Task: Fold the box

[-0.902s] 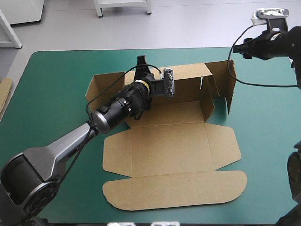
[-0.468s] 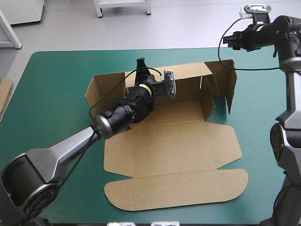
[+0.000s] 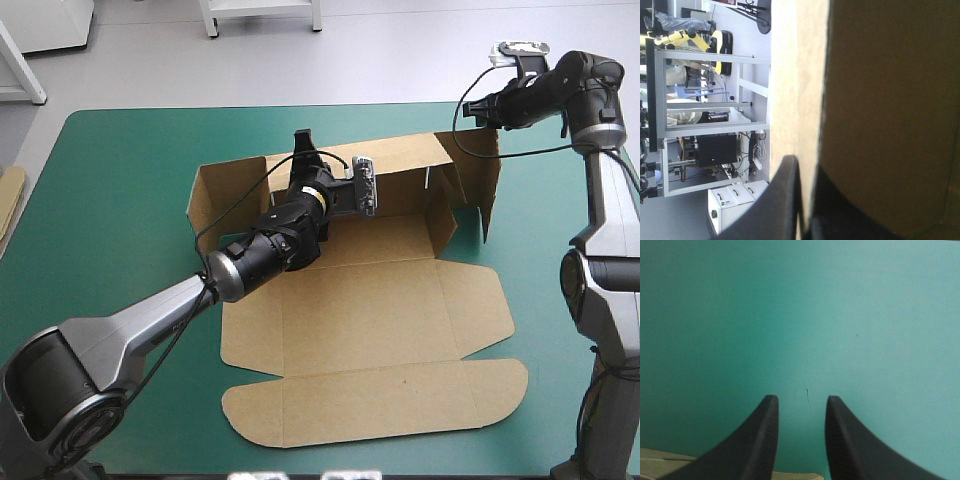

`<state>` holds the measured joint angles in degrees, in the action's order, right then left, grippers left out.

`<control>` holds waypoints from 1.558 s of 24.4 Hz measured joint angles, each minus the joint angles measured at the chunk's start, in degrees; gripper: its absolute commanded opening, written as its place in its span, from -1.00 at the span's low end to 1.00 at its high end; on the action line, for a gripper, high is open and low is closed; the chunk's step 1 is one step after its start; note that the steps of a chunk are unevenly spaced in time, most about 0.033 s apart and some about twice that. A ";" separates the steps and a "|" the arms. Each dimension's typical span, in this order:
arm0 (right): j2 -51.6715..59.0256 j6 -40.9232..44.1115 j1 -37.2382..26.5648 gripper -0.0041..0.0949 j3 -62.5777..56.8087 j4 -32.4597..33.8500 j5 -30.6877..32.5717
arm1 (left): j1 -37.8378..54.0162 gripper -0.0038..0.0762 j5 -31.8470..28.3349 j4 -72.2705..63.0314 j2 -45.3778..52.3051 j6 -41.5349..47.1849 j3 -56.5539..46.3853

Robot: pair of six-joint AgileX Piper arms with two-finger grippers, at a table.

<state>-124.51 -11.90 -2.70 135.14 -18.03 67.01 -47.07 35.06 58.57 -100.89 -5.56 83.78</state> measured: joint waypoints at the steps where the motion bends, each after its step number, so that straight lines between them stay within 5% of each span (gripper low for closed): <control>1: -0.05 -0.37 0.06 -0.53 0.00 -0.33 0.25 | 0.00 -0.92 0.00 -0.06 0.00 0.00 -0.06; 26: 3.27 -3.06 1.22 -0.54 -1.76 -4.34 4.33 | -0.58 -0.92 1.08 -0.27 0.00 0.24 -0.10; 38: 6.22 -5.30 2.17 -0.54 -11.87 -5.80 4.19 | -0.59 -0.92 1.32 -0.29 0.00 0.24 -0.10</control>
<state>-118.28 -17.21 -0.53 123.27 -23.83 71.21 -47.66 36.38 58.27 -100.89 -5.32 83.68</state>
